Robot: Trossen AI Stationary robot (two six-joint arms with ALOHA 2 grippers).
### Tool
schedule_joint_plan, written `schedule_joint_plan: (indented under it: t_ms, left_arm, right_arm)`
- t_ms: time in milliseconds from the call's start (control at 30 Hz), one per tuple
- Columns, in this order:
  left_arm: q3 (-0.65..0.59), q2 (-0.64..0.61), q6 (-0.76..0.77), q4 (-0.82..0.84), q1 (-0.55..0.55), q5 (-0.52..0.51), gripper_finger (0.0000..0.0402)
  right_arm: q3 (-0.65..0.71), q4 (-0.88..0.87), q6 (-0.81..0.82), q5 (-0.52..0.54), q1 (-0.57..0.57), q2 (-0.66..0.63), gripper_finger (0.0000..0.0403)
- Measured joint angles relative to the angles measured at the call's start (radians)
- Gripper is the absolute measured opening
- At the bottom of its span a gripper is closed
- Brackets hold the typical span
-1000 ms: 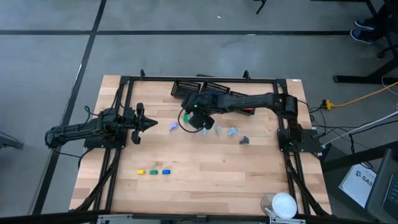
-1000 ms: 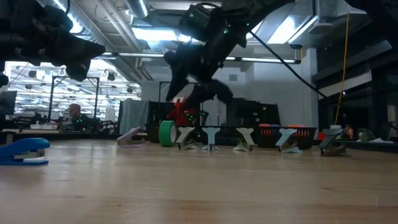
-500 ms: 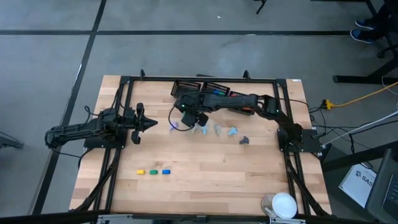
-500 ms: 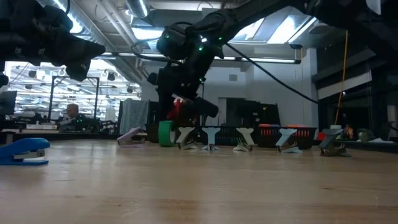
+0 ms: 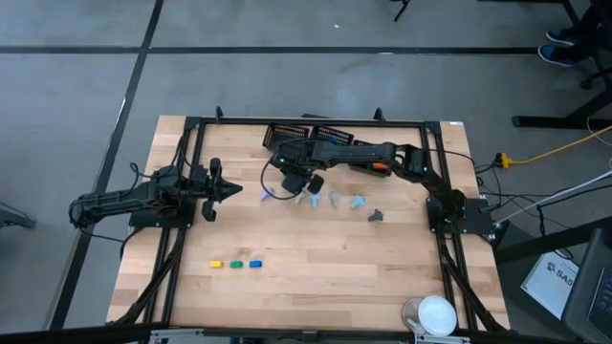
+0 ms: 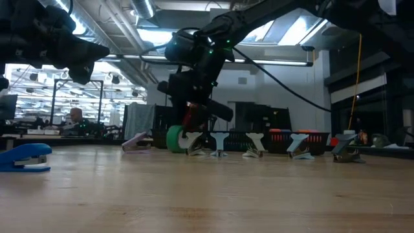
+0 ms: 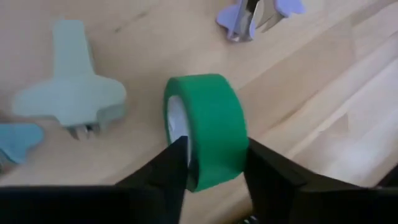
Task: Pick and place Stapler, Stapler remover, tape
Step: Put the green tape into the right black bin
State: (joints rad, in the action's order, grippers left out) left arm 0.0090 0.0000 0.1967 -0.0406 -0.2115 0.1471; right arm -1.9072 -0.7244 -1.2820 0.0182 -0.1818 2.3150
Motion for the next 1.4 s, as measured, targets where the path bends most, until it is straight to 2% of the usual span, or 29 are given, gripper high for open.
schedule_joint_plan:
  t_ms: [100,300,533,833,1067,1400]
  left_arm:
    - [0.000,0.000,0.000,0.000,0.000,0.000,0.0007]
    - [0.000,0.000,0.000,0.000,0.000,0.000,0.0007]
    - [0.000,0.000,0.000,0.000,0.000,0.000,0.0008]
    - [0.000,0.000,0.000,0.000,0.000,0.000,0.0004]
    - [0.000,0.000,0.000,0.000,0.000,0.000,0.0008]
    - [0.000,0.001,0.000,0.000,0.000,0.000,0.0007]
  right_arm:
    - [0.000,-0.001,0.046,-0.015,-0.001,0.000,0.0100]
    - [-0.013,-0.033,0.134,-0.016,-0.001,-0.002,0.0100]
    - [-0.203,-0.253,0.319,-0.145,-0.030,-0.004,0.0100]
    - [-0.383,-0.464,0.425,-0.179,-0.094,-0.007,0.0100]
    - [-0.360,-0.529,0.441,-0.178,-0.109,-0.056,0.0100]
    - [-0.357,-0.621,0.478,-0.175,-0.066,-0.082,0.0100]
